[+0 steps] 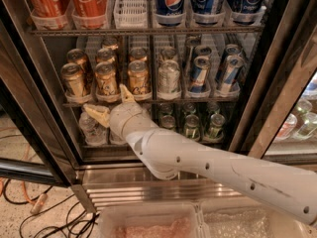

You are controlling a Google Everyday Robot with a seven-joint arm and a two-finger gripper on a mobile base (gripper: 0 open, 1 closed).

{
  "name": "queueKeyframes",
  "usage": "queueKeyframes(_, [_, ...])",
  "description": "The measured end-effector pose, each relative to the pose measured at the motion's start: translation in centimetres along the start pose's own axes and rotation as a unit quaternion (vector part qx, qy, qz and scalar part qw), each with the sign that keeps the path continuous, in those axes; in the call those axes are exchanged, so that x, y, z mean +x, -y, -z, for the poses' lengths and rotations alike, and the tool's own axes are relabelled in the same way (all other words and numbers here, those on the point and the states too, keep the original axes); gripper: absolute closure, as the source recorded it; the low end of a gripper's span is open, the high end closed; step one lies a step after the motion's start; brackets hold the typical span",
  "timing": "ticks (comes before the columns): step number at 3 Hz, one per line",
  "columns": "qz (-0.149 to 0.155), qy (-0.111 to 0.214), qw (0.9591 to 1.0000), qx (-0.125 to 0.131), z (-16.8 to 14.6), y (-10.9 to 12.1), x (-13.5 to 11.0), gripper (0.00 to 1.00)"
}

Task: Pick orange can from middle shelf of fridge

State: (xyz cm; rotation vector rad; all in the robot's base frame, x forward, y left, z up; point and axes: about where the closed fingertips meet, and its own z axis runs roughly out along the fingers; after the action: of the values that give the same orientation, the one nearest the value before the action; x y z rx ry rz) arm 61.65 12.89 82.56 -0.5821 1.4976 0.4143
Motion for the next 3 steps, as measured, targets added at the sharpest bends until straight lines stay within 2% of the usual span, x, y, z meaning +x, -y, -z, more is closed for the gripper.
queueKeyframes(2, [0.009,0.012,0.9998,0.011,-2.2,1.7,-0.6,0.21])
queueKeyframes(3, [0.011,0.017,0.9997,0.015,-3.1,2.2,-0.8,0.26])
